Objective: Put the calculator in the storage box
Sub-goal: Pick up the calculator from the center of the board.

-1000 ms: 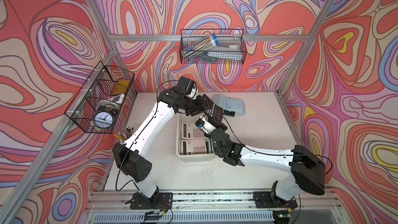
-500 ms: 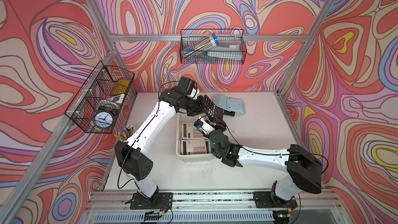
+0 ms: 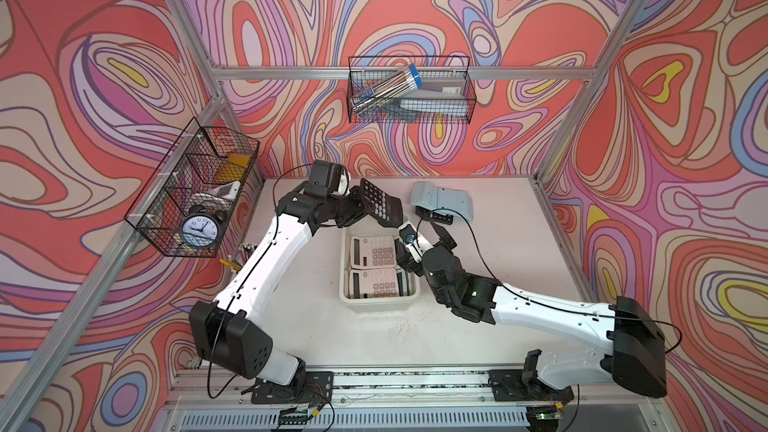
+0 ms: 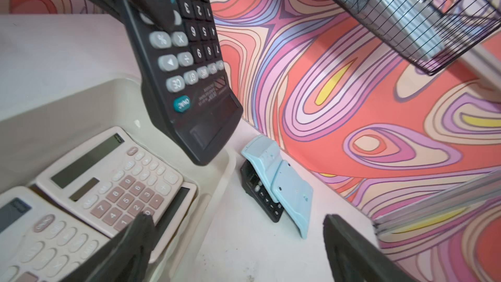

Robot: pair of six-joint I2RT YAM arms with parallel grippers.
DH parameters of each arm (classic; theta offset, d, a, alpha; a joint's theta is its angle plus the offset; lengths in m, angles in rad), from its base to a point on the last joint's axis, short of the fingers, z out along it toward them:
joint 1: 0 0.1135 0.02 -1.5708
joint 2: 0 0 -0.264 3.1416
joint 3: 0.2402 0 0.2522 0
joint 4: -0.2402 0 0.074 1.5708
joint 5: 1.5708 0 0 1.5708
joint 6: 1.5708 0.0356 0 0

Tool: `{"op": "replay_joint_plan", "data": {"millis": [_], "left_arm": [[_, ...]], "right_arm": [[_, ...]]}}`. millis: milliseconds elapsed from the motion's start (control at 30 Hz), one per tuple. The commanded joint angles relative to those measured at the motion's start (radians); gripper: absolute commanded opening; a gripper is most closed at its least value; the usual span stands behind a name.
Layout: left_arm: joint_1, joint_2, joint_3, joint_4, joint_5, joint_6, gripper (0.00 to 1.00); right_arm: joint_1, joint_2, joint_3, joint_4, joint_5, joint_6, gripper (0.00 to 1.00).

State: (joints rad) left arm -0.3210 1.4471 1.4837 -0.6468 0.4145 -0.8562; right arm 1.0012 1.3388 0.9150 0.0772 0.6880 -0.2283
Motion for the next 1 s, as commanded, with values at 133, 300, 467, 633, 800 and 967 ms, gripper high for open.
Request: {"op": "replay_joint_plan", "data": {"millis": [133, 300, 467, 633, 800, 967], "left_arm": [[0.042, -0.157, -0.195, 0.328, 0.026, -0.084, 0.0], [0.053, -0.205, -0.284, 0.463, 0.077, -0.132, 0.0], [0.055, -0.22, -0.346, 0.592, 0.152, -0.143, 0.0], [0.058, -0.222, -0.42, 0.768, 0.235, -0.199, 0.0], [0.059, -0.223, -0.452, 0.849, 0.276, -0.223, 0.0], [0.059, -0.238, -0.492, 0.903, 0.29, -0.234, 0.0]], "right_arm": [[-0.192, -0.031, 0.094, -0.236, -0.471, 0.404, 0.98], [-0.294, -0.02, 0.156, -0.262, -0.731, 0.528, 0.97], [-0.43, -0.009, 0.16, -0.167, -1.046, 0.71, 0.86], [-0.523, 0.037, 0.158, -0.024, -1.291, 0.89, 0.75], [-0.56, 0.082, 0.153, 0.121, -1.412, 1.029, 0.67], [-0.575, 0.137, 0.173, 0.196, -1.457, 1.118, 0.57]]}}
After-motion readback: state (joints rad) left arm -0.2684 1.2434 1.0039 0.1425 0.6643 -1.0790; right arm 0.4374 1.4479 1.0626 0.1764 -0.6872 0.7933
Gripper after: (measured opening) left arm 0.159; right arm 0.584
